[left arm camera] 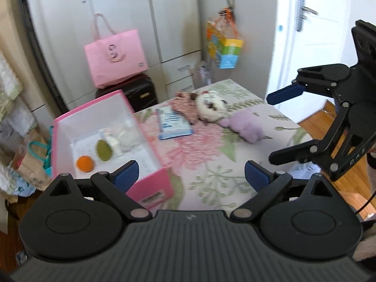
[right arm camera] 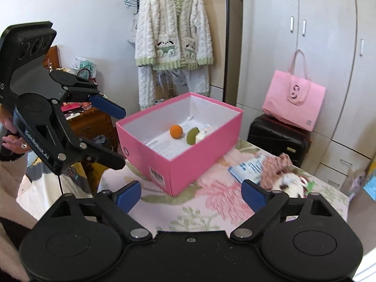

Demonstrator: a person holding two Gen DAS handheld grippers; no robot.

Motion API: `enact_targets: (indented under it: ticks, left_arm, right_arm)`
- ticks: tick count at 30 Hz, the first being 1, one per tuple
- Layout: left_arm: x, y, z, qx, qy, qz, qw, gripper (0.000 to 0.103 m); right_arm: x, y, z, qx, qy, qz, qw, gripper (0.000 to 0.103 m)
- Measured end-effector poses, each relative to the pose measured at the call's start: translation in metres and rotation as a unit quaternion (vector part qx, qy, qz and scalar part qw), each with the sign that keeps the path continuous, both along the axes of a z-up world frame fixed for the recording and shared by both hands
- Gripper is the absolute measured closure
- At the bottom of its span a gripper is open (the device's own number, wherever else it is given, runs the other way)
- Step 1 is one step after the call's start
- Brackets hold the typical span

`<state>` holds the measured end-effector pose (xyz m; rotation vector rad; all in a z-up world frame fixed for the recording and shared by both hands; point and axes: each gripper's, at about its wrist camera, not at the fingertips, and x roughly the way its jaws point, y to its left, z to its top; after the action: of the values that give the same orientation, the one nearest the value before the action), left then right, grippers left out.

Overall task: Organize soft objects
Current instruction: 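Move both grippers back over the table toward the purple plush toy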

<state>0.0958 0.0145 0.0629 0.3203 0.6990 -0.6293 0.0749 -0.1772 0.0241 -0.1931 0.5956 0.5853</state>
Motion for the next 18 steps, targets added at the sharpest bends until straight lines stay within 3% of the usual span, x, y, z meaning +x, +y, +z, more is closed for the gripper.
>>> enact_targets:
  ticks: [9,16,18]
  left_arm:
    - [0.015,-0.049,-0.017,-0.031,0.028,-0.019,0.999,0.004]
    - [0.028,-0.085,-0.049,-0.022,0.01,-0.037,0.999,0.004]
    - [0.033,-0.093,-0.058,-0.025,0.021,-0.049,0.9983,0.004]
  right_arm:
    - [-0.021,-0.029,-0.031,-0.038,-0.012,-0.03,0.999,0.003]
    - [-0.019,-0.052,-0.06,-0.06,-0.045,-0.075,0.994,0.002]
    - [-0.018,-0.057,-0.071,-0.063,-0.057,-0.09,0.992,0.002]
